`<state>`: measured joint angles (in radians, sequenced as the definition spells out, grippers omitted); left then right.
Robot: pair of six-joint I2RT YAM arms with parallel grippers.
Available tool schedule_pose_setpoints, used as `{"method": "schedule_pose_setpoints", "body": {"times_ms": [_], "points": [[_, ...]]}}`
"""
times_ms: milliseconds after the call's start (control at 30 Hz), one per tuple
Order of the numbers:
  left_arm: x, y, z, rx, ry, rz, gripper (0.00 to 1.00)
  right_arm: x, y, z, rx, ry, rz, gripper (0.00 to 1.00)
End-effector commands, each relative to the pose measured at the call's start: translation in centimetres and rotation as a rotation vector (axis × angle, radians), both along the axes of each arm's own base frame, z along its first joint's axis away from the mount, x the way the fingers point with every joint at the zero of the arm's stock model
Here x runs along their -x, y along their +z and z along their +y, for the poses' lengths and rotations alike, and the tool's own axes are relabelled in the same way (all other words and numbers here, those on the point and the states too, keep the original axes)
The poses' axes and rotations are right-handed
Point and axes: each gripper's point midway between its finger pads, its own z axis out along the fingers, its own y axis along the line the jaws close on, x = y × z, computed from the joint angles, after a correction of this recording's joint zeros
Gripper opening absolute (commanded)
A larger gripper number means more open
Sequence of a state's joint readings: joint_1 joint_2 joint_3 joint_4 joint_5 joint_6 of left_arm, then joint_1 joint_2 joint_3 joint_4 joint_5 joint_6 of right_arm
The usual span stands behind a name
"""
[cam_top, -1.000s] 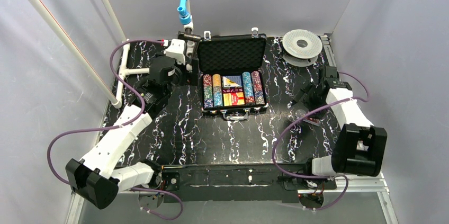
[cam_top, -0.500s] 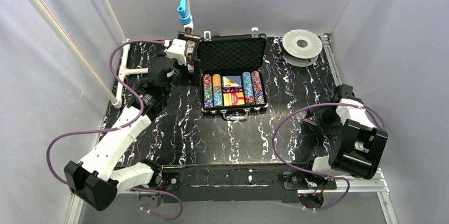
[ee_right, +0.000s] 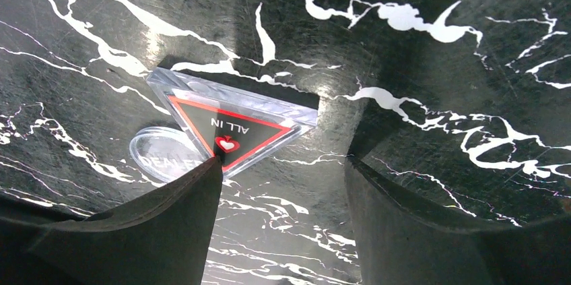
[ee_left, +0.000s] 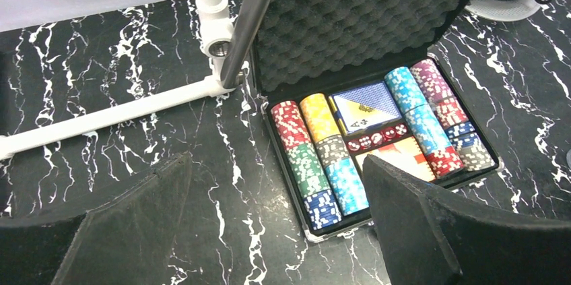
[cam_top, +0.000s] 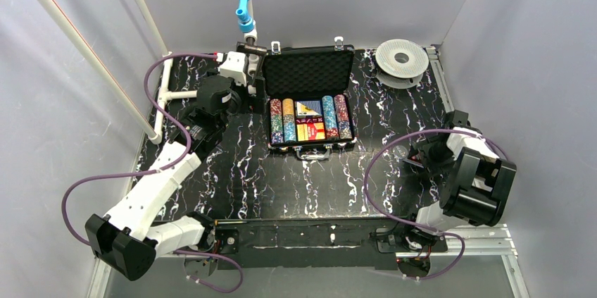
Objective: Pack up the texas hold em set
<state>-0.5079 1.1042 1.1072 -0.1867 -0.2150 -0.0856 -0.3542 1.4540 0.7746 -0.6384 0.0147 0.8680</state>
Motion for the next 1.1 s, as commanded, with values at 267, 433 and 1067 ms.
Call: {"method": "schedule_pose_setpoints", "body": {"times_ms": [267, 433, 1067], "points": [[0.2, 1.5, 1.1, -0.001, 0.051, -0.046, 1.00, -2.5, -1.5, -0.1, 0.011, 0.035, 0.020, 0.77], [0.2, 1.6, 1.1, 0.001, 0.048, -0.050, 0.99, -2.9, -1.3, -0.8, 0.031, -0.010, 0.042, 0.76], [0.5, 2.2, 1.6, 0.002, 0.058, -0.072, 0.99, -3.0, -1.6, -2.4, 0.095, -0.138, 0.119, 0.40]]}}
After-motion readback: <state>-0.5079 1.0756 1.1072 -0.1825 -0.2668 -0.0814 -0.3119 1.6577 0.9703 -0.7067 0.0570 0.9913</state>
